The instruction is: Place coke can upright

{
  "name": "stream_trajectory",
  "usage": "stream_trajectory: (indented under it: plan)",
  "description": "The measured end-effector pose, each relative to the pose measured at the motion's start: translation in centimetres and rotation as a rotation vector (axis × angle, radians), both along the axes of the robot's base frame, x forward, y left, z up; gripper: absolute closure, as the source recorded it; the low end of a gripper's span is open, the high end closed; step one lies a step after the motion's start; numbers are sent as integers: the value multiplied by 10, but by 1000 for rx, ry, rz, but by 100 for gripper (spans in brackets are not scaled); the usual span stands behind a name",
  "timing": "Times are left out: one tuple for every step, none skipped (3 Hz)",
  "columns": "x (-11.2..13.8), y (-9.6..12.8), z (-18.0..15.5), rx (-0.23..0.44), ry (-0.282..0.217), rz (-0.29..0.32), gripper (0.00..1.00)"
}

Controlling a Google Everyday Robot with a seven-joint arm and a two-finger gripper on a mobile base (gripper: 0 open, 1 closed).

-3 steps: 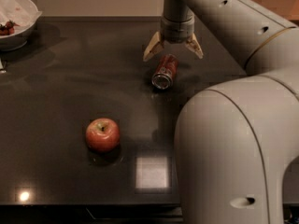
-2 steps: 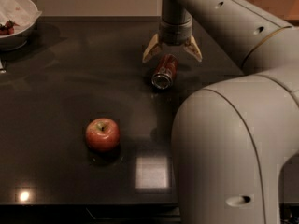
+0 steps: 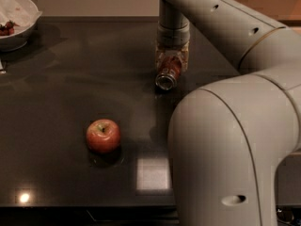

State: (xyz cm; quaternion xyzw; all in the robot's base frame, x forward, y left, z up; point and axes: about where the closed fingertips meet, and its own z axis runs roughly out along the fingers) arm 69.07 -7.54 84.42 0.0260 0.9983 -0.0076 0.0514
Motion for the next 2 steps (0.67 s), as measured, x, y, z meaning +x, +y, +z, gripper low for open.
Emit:
stream_trajectory:
  plan:
    - [0,4,1,5,-4,3,64]
    - [1,10,16,19,-46,48,87]
